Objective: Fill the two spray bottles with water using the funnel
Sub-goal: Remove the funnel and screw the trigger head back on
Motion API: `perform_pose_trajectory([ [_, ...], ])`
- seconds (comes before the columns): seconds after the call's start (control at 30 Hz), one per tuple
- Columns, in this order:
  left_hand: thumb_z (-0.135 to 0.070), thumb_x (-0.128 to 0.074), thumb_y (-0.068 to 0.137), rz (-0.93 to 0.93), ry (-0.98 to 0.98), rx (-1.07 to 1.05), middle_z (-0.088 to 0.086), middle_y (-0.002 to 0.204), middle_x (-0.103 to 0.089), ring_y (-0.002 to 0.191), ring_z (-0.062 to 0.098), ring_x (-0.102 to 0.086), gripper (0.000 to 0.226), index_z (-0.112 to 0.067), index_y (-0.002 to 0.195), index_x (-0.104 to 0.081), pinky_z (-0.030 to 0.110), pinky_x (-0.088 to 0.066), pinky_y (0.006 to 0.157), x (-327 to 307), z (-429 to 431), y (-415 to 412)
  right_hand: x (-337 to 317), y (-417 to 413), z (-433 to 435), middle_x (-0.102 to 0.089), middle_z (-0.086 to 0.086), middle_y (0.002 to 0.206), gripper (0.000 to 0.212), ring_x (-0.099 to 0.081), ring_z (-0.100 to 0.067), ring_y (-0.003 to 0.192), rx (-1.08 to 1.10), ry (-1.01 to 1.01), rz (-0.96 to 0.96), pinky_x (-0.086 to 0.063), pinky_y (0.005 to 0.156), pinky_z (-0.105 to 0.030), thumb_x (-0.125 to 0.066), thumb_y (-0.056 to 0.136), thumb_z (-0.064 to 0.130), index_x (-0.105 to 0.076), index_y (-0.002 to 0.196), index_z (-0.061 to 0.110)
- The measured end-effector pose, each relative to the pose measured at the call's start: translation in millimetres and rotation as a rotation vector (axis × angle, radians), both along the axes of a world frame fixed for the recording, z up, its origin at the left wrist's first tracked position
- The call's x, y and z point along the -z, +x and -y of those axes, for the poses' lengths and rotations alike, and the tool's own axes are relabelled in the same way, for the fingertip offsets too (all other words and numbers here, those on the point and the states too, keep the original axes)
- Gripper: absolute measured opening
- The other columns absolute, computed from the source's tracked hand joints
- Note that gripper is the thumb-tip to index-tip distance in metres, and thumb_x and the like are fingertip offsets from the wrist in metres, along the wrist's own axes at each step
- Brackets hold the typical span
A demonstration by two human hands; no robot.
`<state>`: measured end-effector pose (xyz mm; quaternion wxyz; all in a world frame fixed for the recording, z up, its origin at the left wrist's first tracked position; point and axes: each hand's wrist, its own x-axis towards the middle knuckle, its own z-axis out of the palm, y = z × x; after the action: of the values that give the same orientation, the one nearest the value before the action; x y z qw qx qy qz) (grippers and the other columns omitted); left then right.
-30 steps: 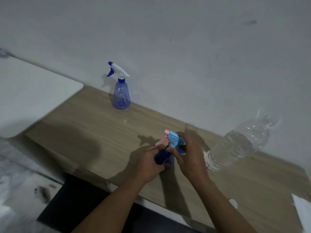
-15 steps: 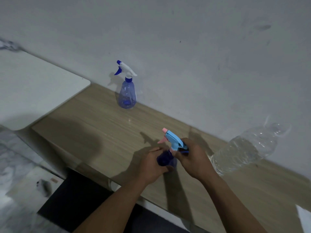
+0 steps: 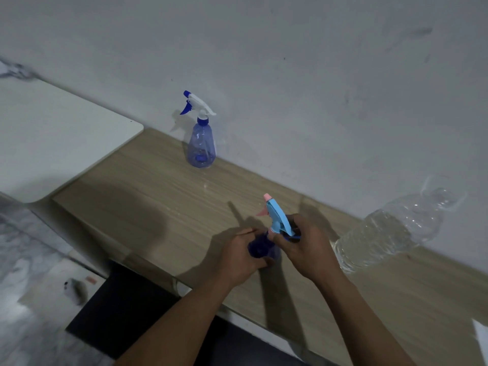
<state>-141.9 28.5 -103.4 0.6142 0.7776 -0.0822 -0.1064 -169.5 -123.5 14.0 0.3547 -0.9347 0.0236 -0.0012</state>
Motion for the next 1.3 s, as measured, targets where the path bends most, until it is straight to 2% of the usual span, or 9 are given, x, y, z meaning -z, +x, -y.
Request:
perform_pose_trajectory([
  [0.1, -0.035, -0.090, 0.054, 0.011, 0.008, -0.006, -0.013, 0.106, -0.070, 0.098, 0.008, -0.069, 0.061, -0.029, 0.112, -0.071, 0.043, -0.059, 0.087, -1.3, -0.5, 0.3, -2.9, 7.0, 1.2, -0.064, 0.006, 0.074, 0.021, -0.060, -0.010, 0.068, -0.007, -0.098, -0.015, -0.044, 0.058, -0.030, -0.075, 0.084, 0.039, -0.056, 0.083, 0.029],
  [0.2, -0.033, -0.090, 0.054, 0.016, 0.015, -0.007, -0.013, 0.106, -0.070, 0.097, 0.008, -0.068, 0.060, -0.028, 0.110, -0.071, 0.044, -0.059, 0.086, -2.5, -1.2, 0.0, -8.8, 13.0, 2.8, -0.062, 0.004, 0.073, 0.016, -0.057, -0.015, 0.066, -0.082, -0.121, -0.037, -0.041, 0.056, -0.026, -0.073, 0.086, 0.032, -0.059, 0.085, 0.025],
  [0.37, -0.033, -0.090, 0.055, 0.053, -0.008, 0.001, -0.014, 0.116, -0.068, 0.108, 0.009, -0.066, 0.063, -0.028, 0.115, -0.071, 0.039, -0.058, 0.091, -3.5, -1.3, 0.5, -19.0, 16.5, 8.2, -0.062, 0.008, 0.073, 0.012, -0.055, -0.007, 0.066, -0.160, -0.173, -0.080, -0.037, 0.055, -0.013, -0.073, 0.089, 0.031, -0.064, 0.090, 0.022],
  [0.5, -0.033, -0.090, 0.058, 0.066, 0.014, 0.015, -0.016, 0.120, -0.066, 0.112, 0.005, -0.063, 0.067, -0.027, 0.121, -0.069, 0.030, -0.057, 0.093, -5.8, -3.6, 0.1, -16.5, 14.5, 7.5, -0.065, 0.010, 0.082, 0.013, -0.058, -0.005, 0.074, -0.162, -0.192, -0.095, -0.037, 0.057, -0.015, -0.072, 0.090, 0.031, -0.066, 0.099, 0.024],
  [0.67, -0.029, -0.093, 0.062, 0.065, 0.058, 0.000, -0.016, 0.121, -0.066, 0.113, 0.005, -0.062, 0.068, -0.027, 0.125, -0.067, 0.025, -0.056, 0.093, -4.9, -3.1, -0.8, -19.2, 12.3, 2.6, -0.054, 0.018, 0.077, 0.014, -0.053, 0.014, 0.076, -0.201, -0.200, -0.076, -0.040, 0.064, -0.005, -0.068, 0.094, 0.024, -0.056, 0.095, 0.031],
  [0.97, -0.031, -0.090, 0.057, 0.032, 0.030, -0.012, -0.011, 0.105, -0.068, 0.096, 0.009, -0.067, 0.058, -0.025, 0.111, -0.072, 0.040, -0.058, 0.086, -4.0, -1.3, -1.3, -19.8, 22.1, 0.6, -0.056, 0.013, 0.077, 0.010, -0.051, -0.001, 0.065, -0.196, -0.311, -0.131, -0.031, 0.049, -0.015, -0.067, 0.091, 0.031, -0.059, 0.091, 0.026],
  [1.13, -0.028, -0.091, 0.059, 0.027, 0.031, -0.010, -0.012, 0.108, -0.067, 0.100, 0.009, -0.066, 0.060, -0.025, 0.116, -0.070, 0.040, -0.059, 0.087, -3.9, -0.5, -1.2, -21.8, 25.0, -3.2, -0.052, 0.011, 0.075, 0.017, -0.048, -0.003, 0.061, -0.185, -0.421, -0.136, -0.033, 0.049, -0.017, -0.067, 0.092, 0.037, -0.054, 0.089, 0.026],
  [1.23, -0.028, -0.092, 0.061, 0.029, 0.017, -0.006, -0.010, 0.111, -0.067, 0.102, 0.008, -0.066, 0.061, -0.022, 0.118, -0.070, 0.037, -0.058, 0.089, -4.2, -0.9, -1.3, -13.4, 16.5, -5.2, -0.048, 0.011, 0.074, 0.023, -0.045, -0.005, 0.060, -0.124, -0.357, -0.067, -0.029, 0.049, -0.016, -0.065, 0.094, 0.038, -0.053, 0.091, 0.019],
  [1.3, -0.033, -0.090, 0.062, 0.042, -0.002, -0.008, -0.009, 0.112, -0.067, 0.103, 0.008, -0.067, 0.062, -0.022, 0.119, -0.070, 0.037, -0.058, 0.090, -4.9, -0.5, -2.8, -0.9, 8.4, -3.8, -0.053, 0.006, 0.075, 0.021, -0.050, -0.010, 0.062, -0.094, -0.208, -0.006, -0.036, 0.050, -0.018, -0.064, 0.095, 0.034, -0.056, 0.092, 0.015],
])
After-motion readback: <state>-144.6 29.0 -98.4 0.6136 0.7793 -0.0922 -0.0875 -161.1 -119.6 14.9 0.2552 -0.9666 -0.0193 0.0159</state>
